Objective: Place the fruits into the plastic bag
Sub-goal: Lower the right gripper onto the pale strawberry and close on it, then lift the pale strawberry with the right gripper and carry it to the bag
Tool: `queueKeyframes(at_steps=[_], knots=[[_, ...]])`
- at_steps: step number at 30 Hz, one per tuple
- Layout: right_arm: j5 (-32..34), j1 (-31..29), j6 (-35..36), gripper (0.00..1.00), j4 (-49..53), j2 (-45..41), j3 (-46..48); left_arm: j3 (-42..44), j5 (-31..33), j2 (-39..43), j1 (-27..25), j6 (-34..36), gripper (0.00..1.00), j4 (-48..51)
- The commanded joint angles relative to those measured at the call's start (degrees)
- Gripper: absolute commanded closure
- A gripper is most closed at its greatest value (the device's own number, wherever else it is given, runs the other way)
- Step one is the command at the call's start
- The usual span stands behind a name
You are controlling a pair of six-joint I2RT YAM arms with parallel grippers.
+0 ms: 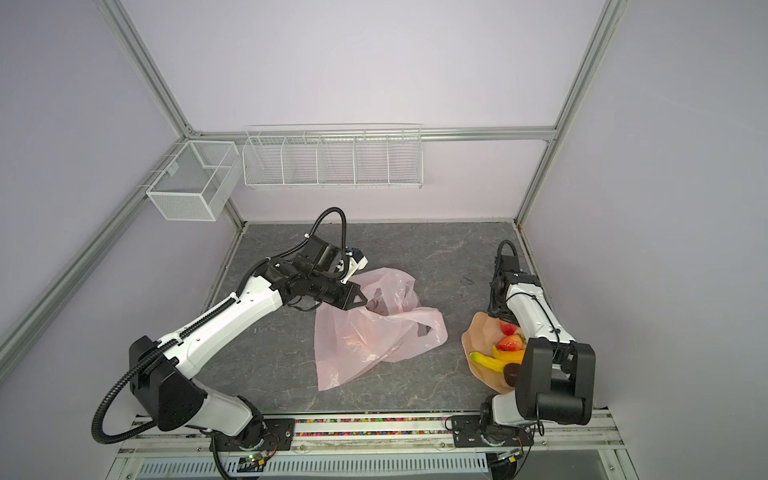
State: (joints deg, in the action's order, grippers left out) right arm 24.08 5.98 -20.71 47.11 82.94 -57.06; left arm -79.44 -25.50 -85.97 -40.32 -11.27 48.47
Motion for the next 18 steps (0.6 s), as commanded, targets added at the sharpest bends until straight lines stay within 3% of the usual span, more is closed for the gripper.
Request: queueKeyframes(at_steps=[1, 18], knots=[[0.92, 0.30, -0.03, 0.42, -0.53, 0.22, 1.57, -0.37, 0.02, 0.72, -0.29, 0.63, 1.00, 0.14], [-3.74, 0.21, -1.82, 0.61, 0.61, -5.82, 0.64, -0.16, 0.63, 0.95, -0.29, 0.81, 1.00, 0.22]])
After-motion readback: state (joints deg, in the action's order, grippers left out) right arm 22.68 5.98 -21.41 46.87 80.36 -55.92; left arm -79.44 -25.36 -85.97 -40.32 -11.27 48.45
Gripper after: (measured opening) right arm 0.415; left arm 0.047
